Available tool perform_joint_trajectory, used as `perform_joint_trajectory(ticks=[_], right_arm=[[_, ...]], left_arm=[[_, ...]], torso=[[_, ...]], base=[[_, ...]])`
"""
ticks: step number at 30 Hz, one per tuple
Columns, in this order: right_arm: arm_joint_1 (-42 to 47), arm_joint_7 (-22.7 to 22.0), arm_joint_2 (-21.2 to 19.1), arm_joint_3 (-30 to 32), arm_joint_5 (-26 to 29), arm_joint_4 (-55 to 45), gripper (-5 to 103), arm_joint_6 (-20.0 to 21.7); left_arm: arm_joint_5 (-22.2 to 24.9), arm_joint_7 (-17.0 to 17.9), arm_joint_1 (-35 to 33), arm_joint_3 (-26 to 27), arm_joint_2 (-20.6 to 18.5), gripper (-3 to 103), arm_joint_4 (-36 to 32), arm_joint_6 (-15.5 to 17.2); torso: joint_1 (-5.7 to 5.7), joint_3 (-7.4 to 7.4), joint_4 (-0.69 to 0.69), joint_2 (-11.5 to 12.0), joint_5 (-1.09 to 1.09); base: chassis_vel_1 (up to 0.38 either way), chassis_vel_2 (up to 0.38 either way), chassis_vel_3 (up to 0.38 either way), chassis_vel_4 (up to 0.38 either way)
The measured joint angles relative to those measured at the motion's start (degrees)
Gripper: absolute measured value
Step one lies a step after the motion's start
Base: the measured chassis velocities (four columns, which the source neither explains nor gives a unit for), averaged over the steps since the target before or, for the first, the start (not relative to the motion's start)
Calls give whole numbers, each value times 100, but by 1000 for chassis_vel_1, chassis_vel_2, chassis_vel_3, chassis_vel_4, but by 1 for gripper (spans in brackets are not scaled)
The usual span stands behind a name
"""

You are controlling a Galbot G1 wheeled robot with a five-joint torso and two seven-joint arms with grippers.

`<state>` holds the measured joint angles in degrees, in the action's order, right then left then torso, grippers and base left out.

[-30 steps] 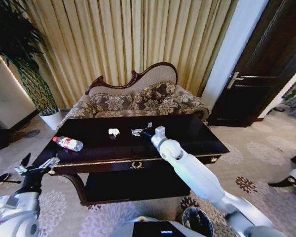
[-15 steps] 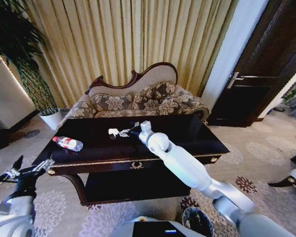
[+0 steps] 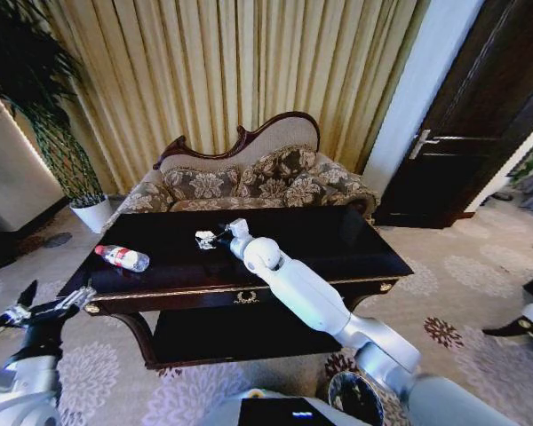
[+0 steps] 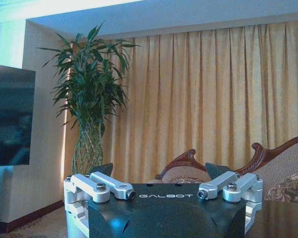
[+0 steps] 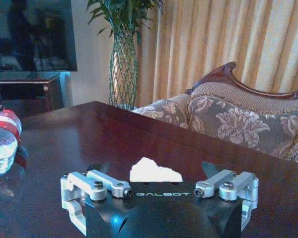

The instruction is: Move to the front of the table and place the trash on the table into the trash bin.

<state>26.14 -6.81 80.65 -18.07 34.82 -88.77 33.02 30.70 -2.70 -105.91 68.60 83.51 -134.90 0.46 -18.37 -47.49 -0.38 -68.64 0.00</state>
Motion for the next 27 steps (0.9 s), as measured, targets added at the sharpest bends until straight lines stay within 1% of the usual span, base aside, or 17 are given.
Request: perform_joint_trajectory(ticks=[1, 3, 7, 10, 13, 25, 26, 27], right_arm=[[0, 0, 0, 0, 0, 0, 100, 0], [12, 0, 140, 9, -87, 210, 100, 2], [12, 0, 260, 39, -153, 399, 100, -1], [4, 0, 424, 123, -244, 642, 100, -22], [-1, 0, 496, 180, -279, 750, 100, -38], [98, 0, 592, 238, -336, 938, 100, -48], [105, 0, 604, 239, -346, 959, 103, -53], [111, 0, 609, 240, -352, 971, 101, -58]], left_arm=[[0, 0, 0, 0, 0, 100, 0, 0], [15, -7, 4, 16, 17, 100, 11, -19], [81, -8, 25, 77, 30, 100, 15, -23], [130, -13, 14, 128, 31, 100, 27, -49], [144, -20, 1, 138, 32, 100, 43, -84], [197, -30, 37, 132, 10, 100, 76, -101], [214, -31, 38, 139, -6, 100, 85, -101], [227, -32, 39, 145, -12, 100, 90, -101]], torso=[[0, 0, 0, 0, 0], [0, 0, 0, 0, 0], [0, 0, 1, 0, 0], [0, 0, 1, 0, 0], [0, 0, 1, 0, 0], [0, 0, 0, 0, 0], [0, 0, 0, 0, 0], [0, 0, 1, 0, 0]], base=[[0, 0, 0, 0], [0, 0, 0, 0], [0, 0, 0, 0], [0, 0, 0, 0], [0, 0, 0, 0], [0, 0, 0, 0], [0, 0, 0, 0], [0, 0, 0, 0]])
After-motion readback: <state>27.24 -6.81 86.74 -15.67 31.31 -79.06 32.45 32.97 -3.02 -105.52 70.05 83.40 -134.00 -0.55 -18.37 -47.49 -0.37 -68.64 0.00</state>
